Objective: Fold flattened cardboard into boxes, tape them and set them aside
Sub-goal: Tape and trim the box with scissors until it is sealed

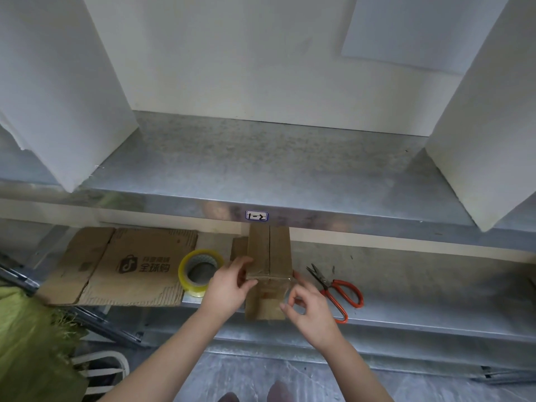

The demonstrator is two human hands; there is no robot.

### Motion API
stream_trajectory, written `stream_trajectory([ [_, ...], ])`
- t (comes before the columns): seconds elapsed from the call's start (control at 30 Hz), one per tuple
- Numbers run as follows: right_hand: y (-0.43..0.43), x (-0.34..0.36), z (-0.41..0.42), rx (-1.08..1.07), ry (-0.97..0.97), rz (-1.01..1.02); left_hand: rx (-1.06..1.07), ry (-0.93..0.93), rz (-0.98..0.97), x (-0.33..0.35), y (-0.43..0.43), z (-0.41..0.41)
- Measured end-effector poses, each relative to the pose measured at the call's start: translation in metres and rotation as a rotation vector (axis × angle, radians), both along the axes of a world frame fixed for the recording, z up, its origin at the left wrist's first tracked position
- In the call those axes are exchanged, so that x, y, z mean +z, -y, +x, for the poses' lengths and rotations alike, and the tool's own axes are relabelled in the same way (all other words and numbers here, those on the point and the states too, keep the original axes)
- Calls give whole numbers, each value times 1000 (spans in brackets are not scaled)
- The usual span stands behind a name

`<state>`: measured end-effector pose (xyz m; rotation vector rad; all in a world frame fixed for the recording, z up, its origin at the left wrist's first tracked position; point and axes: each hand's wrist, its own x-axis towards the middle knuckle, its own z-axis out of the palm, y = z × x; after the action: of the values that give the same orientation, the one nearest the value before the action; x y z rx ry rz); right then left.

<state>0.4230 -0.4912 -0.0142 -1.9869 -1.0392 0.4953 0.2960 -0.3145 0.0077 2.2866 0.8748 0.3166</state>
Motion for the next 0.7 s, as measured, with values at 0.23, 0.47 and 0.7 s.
stream_trajectory([
  [0.23, -1, -1, -4, 22, -67, -35, -101, -2, 210, -11, -2, 2],
  [0.47, 12, 6, -2, -86, 100, -20, -194, -2, -11, -4, -13, -4],
  [0.7, 3, 9, -14, -94, -85, 38, -176, 14, 72, -5, -15, 4],
])
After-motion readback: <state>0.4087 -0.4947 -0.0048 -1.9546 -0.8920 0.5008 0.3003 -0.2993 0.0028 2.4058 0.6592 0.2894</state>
